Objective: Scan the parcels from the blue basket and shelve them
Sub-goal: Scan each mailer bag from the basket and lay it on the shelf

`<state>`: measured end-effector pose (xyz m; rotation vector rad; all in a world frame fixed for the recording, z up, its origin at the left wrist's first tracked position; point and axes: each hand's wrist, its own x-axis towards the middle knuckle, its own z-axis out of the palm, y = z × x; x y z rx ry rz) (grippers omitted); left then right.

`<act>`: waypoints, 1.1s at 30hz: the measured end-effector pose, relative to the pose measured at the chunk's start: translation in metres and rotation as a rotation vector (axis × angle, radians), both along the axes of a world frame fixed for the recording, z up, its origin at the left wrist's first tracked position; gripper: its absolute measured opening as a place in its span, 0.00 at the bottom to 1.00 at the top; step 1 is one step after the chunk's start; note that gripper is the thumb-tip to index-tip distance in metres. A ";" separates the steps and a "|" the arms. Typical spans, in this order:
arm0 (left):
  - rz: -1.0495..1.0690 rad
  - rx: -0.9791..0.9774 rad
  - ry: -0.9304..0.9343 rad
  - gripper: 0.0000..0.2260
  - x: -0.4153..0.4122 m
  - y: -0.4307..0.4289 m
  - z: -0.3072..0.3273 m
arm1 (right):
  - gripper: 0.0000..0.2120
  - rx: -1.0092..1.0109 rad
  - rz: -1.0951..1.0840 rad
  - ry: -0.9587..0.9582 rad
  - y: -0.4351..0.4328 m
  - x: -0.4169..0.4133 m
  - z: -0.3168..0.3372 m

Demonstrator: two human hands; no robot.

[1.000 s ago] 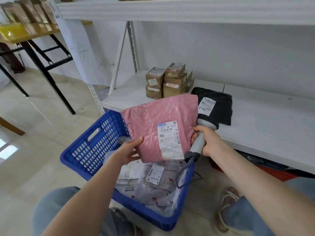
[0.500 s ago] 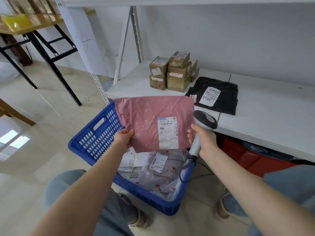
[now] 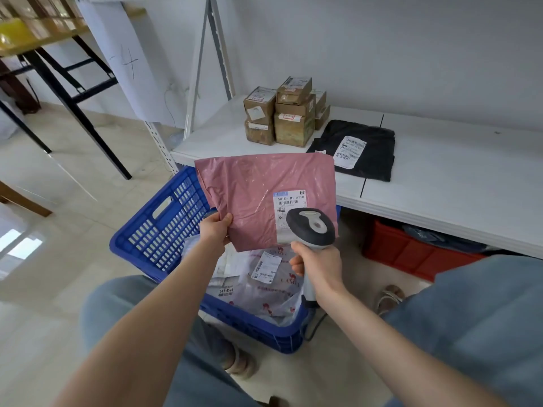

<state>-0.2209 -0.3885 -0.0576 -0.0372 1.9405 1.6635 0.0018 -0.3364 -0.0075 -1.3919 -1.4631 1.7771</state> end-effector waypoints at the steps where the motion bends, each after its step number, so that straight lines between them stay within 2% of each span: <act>1: -0.001 0.002 0.001 0.12 0.000 0.001 0.000 | 0.08 0.006 0.001 -0.003 0.000 0.001 0.000; 33: -0.018 -0.048 0.037 0.14 0.013 0.014 0.017 | 0.10 0.085 0.076 -0.097 0.013 0.010 0.010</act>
